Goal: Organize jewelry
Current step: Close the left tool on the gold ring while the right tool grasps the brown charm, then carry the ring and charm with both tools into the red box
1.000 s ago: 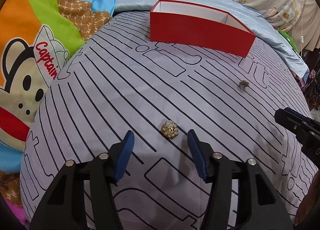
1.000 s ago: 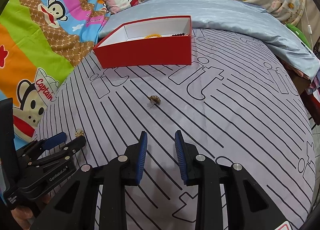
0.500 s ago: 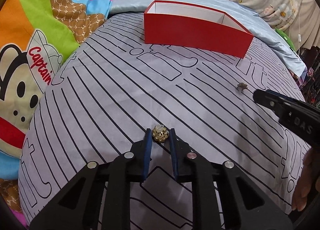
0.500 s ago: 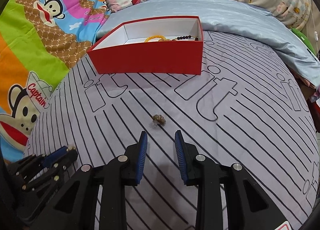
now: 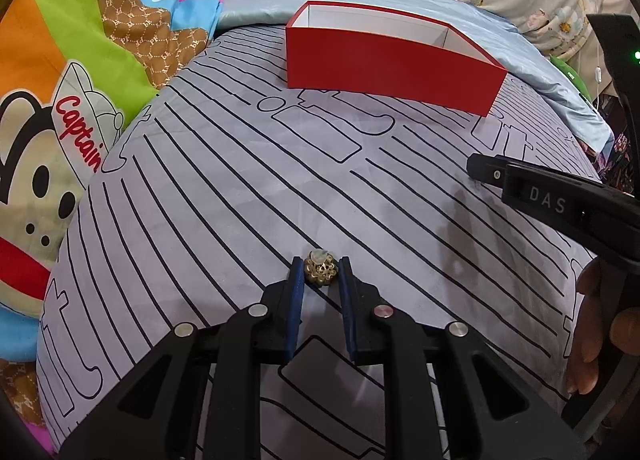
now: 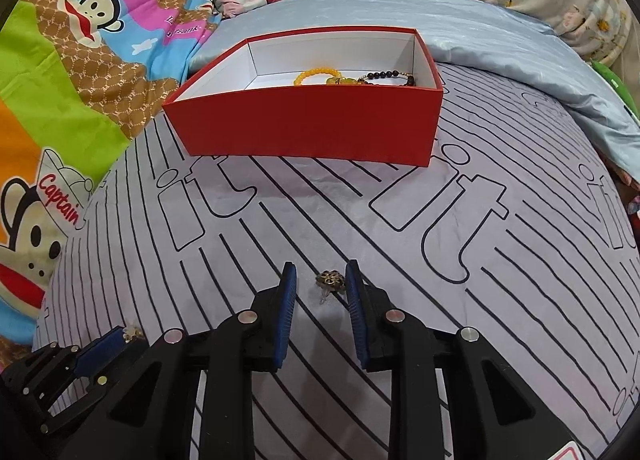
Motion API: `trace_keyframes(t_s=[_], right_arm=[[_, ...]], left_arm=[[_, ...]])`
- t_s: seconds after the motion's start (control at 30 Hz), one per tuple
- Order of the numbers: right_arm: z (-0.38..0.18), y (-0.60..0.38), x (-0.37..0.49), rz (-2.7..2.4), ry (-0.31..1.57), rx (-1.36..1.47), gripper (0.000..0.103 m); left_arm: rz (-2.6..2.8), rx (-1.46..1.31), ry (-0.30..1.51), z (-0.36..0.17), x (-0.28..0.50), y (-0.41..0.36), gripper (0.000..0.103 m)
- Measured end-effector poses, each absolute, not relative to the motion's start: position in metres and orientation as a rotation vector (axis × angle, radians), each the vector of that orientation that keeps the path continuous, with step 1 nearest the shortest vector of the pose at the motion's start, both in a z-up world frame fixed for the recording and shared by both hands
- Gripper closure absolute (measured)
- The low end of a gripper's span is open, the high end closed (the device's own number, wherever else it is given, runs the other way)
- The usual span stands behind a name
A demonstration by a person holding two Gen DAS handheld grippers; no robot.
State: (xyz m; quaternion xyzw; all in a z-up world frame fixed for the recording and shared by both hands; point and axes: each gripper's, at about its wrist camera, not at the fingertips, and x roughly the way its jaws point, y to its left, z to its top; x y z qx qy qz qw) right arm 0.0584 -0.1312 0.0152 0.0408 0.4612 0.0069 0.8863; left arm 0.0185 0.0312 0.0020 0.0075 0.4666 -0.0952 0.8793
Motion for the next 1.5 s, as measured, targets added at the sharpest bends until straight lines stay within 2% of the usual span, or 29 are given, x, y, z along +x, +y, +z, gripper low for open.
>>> trace_keyframes(t_s=[0.03,0.13,1.07,1.5], right_arm=[[0.015,-0.132,0.059,0.013,0.960,0.084,0.089],[0.016,-0.137,0.058,0.015,0.959,0.098,0.092],[0.036,-0.154,-0.013,0.032,0.935,0.169,0.093],[0.077,-0.160,-0.001,0.050,0.840,0.167,0.093]], left_arm=[[-0.199,0.016,0.973,0.002,0.019,0.031,0.086],[-0.201,0.006,0.976,0.002,0.018,0.033,0.086],[-0.215,-0.055,0.975,0.014,-0.003,0.052,0.086],[-0.247,-0.077,0.898,0.059,0.022,0.037,0.086]])
